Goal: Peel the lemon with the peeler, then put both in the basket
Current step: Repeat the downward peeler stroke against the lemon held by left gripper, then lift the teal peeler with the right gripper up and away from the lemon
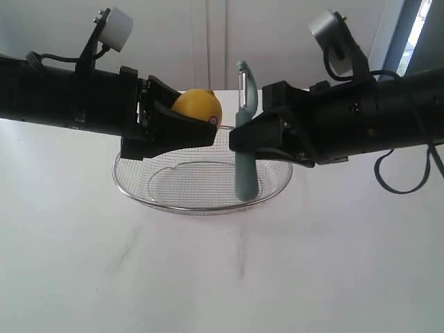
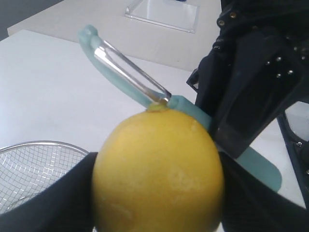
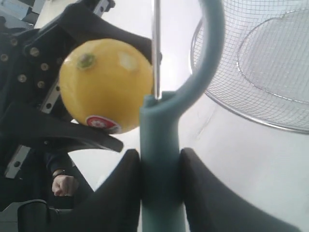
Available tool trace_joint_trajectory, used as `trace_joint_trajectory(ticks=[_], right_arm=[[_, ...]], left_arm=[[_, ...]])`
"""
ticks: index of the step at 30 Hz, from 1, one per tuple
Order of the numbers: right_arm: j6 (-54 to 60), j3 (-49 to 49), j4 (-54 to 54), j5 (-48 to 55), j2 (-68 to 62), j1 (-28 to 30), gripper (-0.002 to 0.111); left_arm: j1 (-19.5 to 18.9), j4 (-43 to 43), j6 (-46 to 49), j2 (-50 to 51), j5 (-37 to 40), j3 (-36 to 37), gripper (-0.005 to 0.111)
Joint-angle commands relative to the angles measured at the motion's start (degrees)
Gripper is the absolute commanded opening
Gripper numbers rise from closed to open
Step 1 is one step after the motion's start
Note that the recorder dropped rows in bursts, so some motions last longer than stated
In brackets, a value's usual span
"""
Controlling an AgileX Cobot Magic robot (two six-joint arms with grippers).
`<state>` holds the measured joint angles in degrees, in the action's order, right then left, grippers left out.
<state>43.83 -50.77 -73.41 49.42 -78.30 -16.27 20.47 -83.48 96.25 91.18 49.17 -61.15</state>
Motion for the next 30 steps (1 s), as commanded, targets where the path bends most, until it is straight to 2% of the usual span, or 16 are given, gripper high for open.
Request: trace_joint_trajectory(ticks=[1, 8, 11, 17, 30], right_arm=[[-2.8, -0.1, 2.4, -1.8, 0.6, 0.3, 0.0], [-4.5, -0.1, 4.0, -6.8, 0.4, 0.3, 0.0], [-7.1, -1.3, 8.0, -7.3, -0.5, 0.3, 0.0], [-15.6, -7.5, 19.6, -7.0, -3.6, 0.3, 0.0], [-24.1, -22.7, 36.8, 0.2, -13.5, 0.3, 0.0]], left_arm=[[0.3, -1.3, -0.1, -0.3, 1.2, -0.3, 0.0], [0.3, -1.3, -0.1, -0.3, 1.2, -0.3, 0.0], [0.3, -1.3, -0.1, -0.3, 1.2, -0.3, 0.0], [0.3, -1.3, -0.1, -0.3, 1.2, -0.3, 0.0], [0.3, -1.3, -0.1, -0.3, 1.3, -0.3, 0.0]])
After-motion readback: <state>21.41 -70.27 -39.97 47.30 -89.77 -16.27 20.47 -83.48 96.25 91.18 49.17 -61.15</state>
